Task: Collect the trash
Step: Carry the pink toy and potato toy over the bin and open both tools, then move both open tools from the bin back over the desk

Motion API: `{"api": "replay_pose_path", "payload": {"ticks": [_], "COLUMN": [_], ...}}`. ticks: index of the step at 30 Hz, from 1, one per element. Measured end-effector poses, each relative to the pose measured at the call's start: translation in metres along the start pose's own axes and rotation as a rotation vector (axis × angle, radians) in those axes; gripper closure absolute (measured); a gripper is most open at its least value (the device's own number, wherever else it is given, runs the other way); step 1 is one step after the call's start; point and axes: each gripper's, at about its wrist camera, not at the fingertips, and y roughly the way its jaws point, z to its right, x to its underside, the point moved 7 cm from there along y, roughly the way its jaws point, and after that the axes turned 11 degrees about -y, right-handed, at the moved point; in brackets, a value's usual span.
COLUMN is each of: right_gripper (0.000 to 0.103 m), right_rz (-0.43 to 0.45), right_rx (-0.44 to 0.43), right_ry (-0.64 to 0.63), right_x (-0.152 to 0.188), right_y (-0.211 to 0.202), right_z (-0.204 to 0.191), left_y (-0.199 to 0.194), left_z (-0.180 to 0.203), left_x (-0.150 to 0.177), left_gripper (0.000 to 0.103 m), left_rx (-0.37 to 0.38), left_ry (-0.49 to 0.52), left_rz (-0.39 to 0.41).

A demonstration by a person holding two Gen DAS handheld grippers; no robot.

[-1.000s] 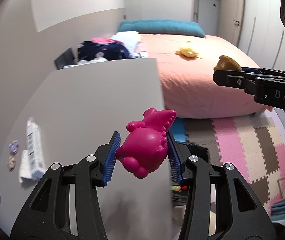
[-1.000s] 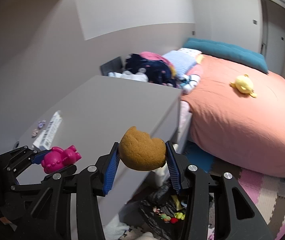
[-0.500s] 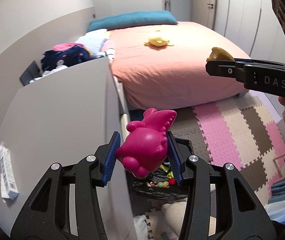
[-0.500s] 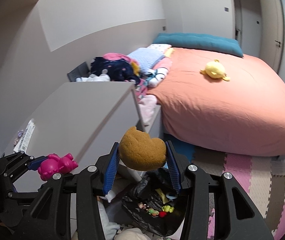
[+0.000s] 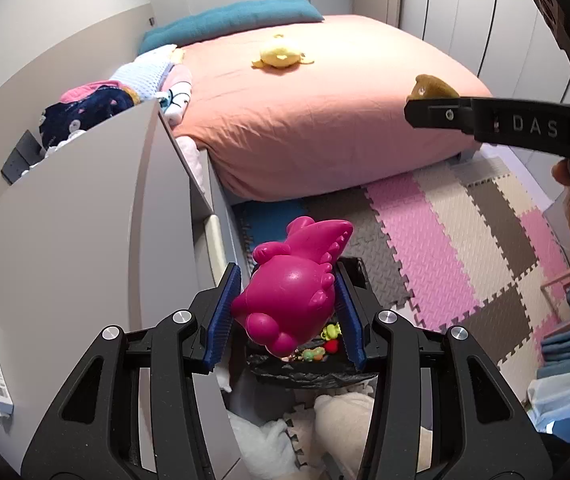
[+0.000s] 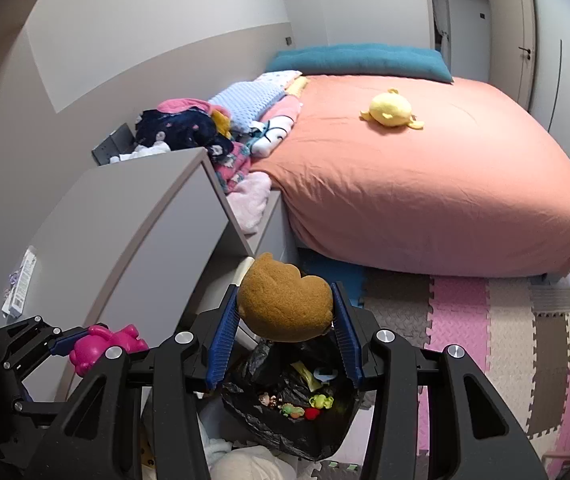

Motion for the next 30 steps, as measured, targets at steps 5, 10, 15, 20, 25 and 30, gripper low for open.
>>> {"api": "replay_pose_path", "payload": {"ticks": [5, 10, 15, 20, 25, 30], "right_gripper": [0.042, 0.013, 0.013, 0.013, 0.013, 0.013], "right_rz": [-0.047, -0.037, -0.020, -0.029, -0.027, -0.025], "right_rx": [0.011, 0.102, 0.117, 0.110, 0.104, 0.104], "right_ry": [0.017, 0.035, 0.037, 0.025, 0.014, -0.001], "right_x": [0.006, 0.002, -0.002, -0.003, -0.007, -0.010], "right_y": [0.019, 0.024, 0.021, 0.023, 0.022, 0.020], "right_z": [0.007, 0.020, 0.022, 0.013, 0.003, -0.006], "left_y": [0.018, 0.019, 0.010, 0.003, 0.001, -0.001], "left_z": [0.002, -0.006, -0.024, -0.034, -0.039, -0.043], "left_x": [0.006, 0.005, 0.002, -0.002, 0.000, 0.002], "left_gripper": [0.028, 0.006, 0.006, 0.006, 0.006, 0.006], "left_rx": [0.018, -0.036, -0.050, -0.056, -0.056, -0.055], "left_ry": [-0.001, -0.002, -0.044, -0.070, -0.088, -0.096], "left_rz": [-0.070, -0.047, -0.027, -0.005, -0.003, -0.001]}}
